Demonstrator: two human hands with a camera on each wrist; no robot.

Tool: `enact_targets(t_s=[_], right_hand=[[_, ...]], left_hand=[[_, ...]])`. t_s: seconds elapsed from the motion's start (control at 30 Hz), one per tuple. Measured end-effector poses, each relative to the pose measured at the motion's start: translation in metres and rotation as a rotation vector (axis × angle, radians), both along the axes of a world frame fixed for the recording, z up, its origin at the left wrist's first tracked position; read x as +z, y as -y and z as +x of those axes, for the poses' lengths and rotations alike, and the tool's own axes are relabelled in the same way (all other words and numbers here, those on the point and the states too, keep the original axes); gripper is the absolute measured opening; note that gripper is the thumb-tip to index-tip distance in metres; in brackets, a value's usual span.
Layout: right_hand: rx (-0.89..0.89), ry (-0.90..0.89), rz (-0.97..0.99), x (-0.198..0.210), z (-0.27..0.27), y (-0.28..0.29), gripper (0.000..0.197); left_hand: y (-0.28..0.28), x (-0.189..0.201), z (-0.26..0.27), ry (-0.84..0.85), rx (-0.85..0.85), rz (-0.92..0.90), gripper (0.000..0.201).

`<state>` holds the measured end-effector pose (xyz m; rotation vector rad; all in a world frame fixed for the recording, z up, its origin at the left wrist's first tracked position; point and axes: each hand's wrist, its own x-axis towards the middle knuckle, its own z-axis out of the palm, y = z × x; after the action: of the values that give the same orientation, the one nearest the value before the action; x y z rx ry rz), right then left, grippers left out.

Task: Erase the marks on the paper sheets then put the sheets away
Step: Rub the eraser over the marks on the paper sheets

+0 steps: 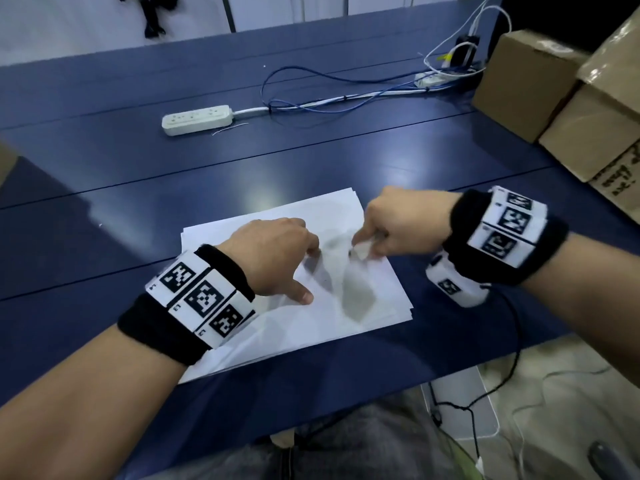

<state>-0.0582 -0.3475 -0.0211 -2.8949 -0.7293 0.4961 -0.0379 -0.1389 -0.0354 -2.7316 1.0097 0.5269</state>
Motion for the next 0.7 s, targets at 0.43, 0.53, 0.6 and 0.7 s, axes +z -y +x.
enact_targets(t_s=[0.43, 0.53, 0.6, 0.7], right_hand=[[-0.015, 0.020, 0.052, -0.003, 0.001, 0.001, 0.029], [-0.040, 0.077, 0.049, -0.005, 0.001, 0.004, 0.028], [0.058, -0.045, 0.023, -0.003, -0.015, 0.007, 0.032], [0.143, -0.310, 0.018, 0.001, -0.036, 0.004, 0.037]], left_hand=[[0.001, 0.000, -0.001, 0.014, -0.024, 0.015, 0.068], [0.001, 0.000, 0.000, 0.014, -0.023, 0.014, 0.068], [0.001, 0.000, 0.000, 0.009, -0.008, 0.011, 0.065], [0.000, -0.001, 0.001, 0.008, -0.002, 0.019, 0.064]])
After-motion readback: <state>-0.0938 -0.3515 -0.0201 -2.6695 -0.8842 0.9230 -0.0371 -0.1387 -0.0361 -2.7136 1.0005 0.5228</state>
